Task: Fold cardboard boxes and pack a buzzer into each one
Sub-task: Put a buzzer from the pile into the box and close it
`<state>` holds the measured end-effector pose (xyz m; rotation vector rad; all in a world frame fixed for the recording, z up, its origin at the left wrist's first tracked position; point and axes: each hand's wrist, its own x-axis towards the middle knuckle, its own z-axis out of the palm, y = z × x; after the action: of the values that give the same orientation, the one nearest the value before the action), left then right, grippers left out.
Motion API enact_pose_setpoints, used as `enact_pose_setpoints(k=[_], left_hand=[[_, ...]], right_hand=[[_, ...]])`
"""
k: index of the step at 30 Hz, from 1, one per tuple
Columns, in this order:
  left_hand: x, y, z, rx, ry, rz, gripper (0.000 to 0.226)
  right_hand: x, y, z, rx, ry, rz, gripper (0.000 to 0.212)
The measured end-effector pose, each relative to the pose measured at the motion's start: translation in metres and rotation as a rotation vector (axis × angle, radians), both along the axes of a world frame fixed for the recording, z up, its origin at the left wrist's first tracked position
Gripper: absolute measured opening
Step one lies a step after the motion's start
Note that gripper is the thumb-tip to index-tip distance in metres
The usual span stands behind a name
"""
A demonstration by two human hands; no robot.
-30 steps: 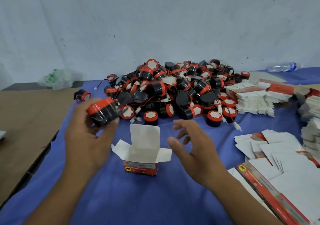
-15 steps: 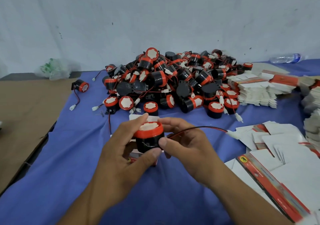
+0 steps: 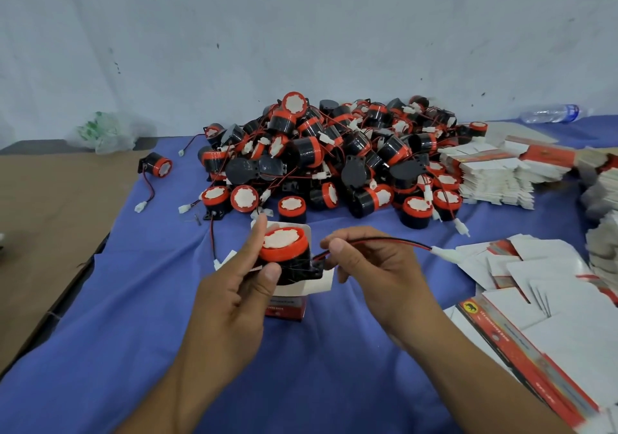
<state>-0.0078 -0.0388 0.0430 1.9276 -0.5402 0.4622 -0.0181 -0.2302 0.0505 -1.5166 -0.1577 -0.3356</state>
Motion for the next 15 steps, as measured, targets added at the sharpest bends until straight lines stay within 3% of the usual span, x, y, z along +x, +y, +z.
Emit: enact_pose_setpoints(k=[5,7,10,12,15], left_hand=[[0.022,0.022,-0.005,0.146,-0.155,0.189,0.039],[0.033,0.033,-0.009,0.094,-0.015,0.146,0.046],[0.039,0.036,-0.018,0.043,0.322,-0.091,0.051],[0.041,0.036,-0.027,0.151,0.327,-0.152,0.043],[0.044,0.034,-0.031,0.249,0.277,-0.161,0.041]], right_hand=[[0.003,-0.002,-0.010,-0.108,0.037,-0.075,0.014],[0.004,0.000,-0.015,-0.205,0.053,-0.095,0.019],[0.005,0.001,-0.024,-0.362,0.041,-0.092,0.015],[0.006,0.002,-0.027,-0.522,-0.003,-0.089,0.014],[0.009,-0.003,-0.027,-0.603,-0.116,-0.108,0.013]])
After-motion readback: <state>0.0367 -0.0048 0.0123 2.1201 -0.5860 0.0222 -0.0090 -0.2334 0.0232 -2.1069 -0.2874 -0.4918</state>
